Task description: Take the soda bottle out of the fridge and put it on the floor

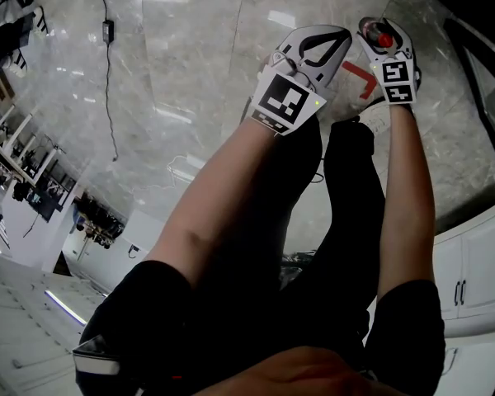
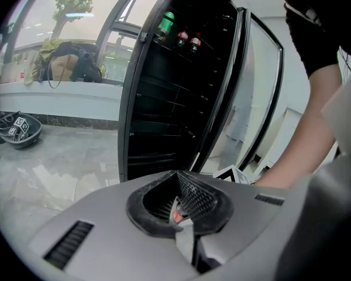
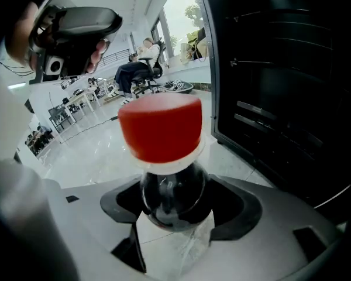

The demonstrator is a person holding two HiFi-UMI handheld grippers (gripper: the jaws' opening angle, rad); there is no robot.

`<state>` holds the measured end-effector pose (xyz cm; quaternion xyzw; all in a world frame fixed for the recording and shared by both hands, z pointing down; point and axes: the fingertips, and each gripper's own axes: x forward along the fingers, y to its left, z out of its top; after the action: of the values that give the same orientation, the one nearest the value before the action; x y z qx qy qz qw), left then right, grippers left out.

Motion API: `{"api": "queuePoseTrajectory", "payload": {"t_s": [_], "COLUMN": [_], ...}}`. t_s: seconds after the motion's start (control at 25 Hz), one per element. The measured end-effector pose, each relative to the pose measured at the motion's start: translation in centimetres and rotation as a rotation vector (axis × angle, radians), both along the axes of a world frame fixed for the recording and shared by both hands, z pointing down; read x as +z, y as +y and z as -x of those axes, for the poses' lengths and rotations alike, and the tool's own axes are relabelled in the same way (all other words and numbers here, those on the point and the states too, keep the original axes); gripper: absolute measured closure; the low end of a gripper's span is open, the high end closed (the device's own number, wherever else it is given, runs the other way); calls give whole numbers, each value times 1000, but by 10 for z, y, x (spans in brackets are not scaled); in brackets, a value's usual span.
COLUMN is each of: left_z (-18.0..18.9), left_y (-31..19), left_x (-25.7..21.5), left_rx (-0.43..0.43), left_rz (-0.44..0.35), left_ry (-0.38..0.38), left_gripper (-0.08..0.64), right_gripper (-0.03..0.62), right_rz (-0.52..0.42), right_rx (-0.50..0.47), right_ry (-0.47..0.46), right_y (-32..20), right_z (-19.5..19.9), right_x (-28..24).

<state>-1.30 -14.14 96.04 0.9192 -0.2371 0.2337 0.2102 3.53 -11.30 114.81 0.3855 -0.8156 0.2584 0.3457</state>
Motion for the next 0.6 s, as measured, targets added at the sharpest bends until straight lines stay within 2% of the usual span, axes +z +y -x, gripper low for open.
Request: {"api": "queuePoseTrajectory", "payload": {"t_s": [0.24,0.44,0.6], "left_z": [-3,3,10], "left_y": [2,2,4], "left_x": [-16,-42,-77], "left_rx": [4,-1,-16], "left_rz": [-12,-23,-36], "left_ry": [8,11,16], "left_gripper": [560,560,560], "right_gripper": [273,273,273], "right_rz": [29,24,-4], "right_rx": [-79,-45,-43], "right_ry": [28,20,9], "right_y": [20,22,22], "right_z": [9,8,13], "right_x": [-5,-29,-71]}}
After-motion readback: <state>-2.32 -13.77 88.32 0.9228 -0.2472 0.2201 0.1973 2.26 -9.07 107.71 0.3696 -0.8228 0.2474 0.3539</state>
